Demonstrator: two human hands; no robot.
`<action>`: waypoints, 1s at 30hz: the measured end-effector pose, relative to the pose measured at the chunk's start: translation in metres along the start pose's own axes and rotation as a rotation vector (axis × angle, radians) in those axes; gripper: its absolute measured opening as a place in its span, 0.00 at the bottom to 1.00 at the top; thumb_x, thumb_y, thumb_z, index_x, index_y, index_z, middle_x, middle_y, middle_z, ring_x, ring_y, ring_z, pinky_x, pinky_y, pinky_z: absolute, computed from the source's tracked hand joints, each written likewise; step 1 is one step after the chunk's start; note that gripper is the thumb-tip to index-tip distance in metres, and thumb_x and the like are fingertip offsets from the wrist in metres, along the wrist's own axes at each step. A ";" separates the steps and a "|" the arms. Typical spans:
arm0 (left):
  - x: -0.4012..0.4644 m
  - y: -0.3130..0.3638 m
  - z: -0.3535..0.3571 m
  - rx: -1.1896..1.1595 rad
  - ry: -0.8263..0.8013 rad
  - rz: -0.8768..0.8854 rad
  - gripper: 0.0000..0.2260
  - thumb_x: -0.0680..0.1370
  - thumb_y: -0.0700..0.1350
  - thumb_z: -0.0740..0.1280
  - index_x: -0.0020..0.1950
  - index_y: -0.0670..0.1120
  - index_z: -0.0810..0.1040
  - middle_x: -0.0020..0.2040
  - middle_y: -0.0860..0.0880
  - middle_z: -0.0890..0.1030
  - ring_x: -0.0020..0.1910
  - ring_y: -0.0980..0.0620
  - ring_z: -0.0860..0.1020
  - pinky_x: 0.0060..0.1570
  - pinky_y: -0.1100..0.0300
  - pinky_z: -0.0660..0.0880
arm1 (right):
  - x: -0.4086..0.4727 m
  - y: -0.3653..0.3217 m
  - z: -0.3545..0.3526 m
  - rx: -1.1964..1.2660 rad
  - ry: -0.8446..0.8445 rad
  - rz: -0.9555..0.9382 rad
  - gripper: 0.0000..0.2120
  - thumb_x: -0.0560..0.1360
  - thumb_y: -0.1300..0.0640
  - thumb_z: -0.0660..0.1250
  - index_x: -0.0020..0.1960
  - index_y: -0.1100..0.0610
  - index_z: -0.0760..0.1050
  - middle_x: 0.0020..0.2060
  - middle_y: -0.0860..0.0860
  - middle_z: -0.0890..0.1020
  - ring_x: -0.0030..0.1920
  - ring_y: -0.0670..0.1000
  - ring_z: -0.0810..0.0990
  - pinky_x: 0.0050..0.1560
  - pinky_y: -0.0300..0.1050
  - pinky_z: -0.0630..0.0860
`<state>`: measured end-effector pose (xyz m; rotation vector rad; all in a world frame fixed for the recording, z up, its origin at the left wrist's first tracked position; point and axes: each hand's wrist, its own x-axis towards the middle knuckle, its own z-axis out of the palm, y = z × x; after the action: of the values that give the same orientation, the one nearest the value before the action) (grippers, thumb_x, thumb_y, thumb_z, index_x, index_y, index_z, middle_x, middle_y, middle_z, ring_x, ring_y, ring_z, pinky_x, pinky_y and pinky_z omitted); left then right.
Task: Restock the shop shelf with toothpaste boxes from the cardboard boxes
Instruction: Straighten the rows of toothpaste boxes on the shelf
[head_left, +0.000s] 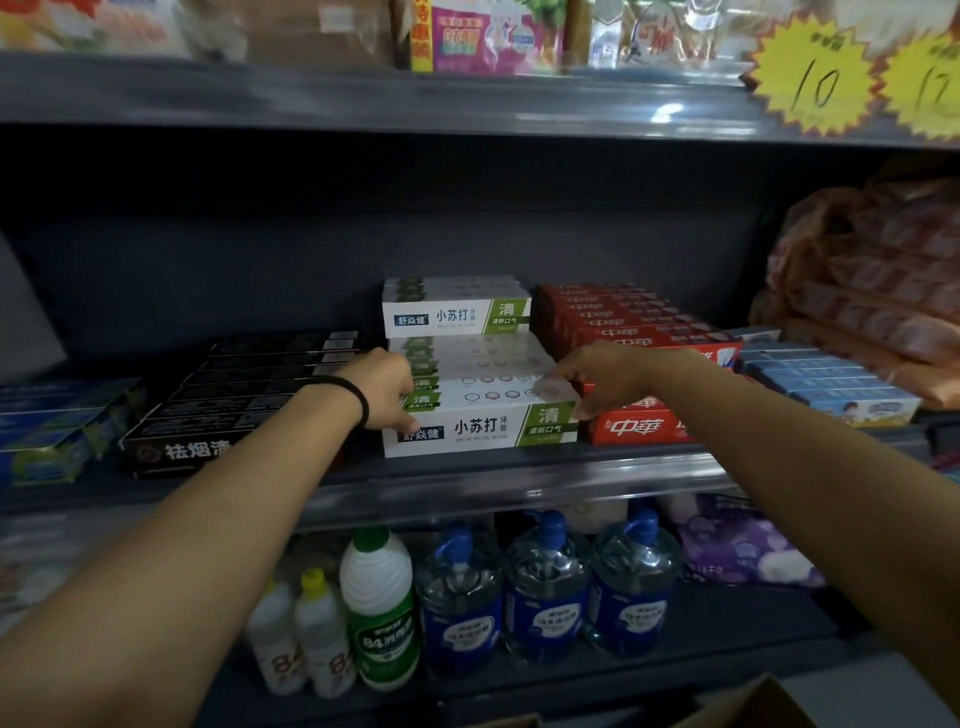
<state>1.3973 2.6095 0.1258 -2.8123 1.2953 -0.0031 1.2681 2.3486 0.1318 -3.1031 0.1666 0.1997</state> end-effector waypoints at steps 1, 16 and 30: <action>0.001 0.000 0.000 -0.006 -0.001 0.003 0.16 0.71 0.54 0.73 0.39 0.42 0.78 0.32 0.48 0.74 0.32 0.51 0.71 0.30 0.60 0.66 | 0.000 0.001 0.000 0.006 -0.002 0.002 0.31 0.72 0.56 0.73 0.72 0.47 0.66 0.65 0.50 0.74 0.63 0.53 0.72 0.64 0.53 0.70; 0.001 -0.018 0.002 -0.054 -0.007 0.010 0.13 0.70 0.49 0.75 0.44 0.39 0.82 0.39 0.44 0.80 0.37 0.49 0.74 0.37 0.58 0.71 | 0.003 0.004 0.000 0.040 0.006 -0.030 0.28 0.73 0.55 0.72 0.70 0.48 0.69 0.64 0.49 0.74 0.63 0.52 0.73 0.63 0.51 0.72; -0.004 -0.018 0.001 -0.064 0.014 0.022 0.14 0.69 0.50 0.75 0.42 0.40 0.80 0.35 0.47 0.77 0.35 0.50 0.73 0.36 0.58 0.70 | 0.002 0.003 0.000 0.070 0.017 0.008 0.29 0.72 0.53 0.73 0.71 0.50 0.69 0.63 0.49 0.76 0.61 0.52 0.74 0.59 0.47 0.73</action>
<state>1.4085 2.6248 0.1258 -2.8560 1.3530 0.0191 1.2694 2.3456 0.1317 -3.0357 0.1816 0.1639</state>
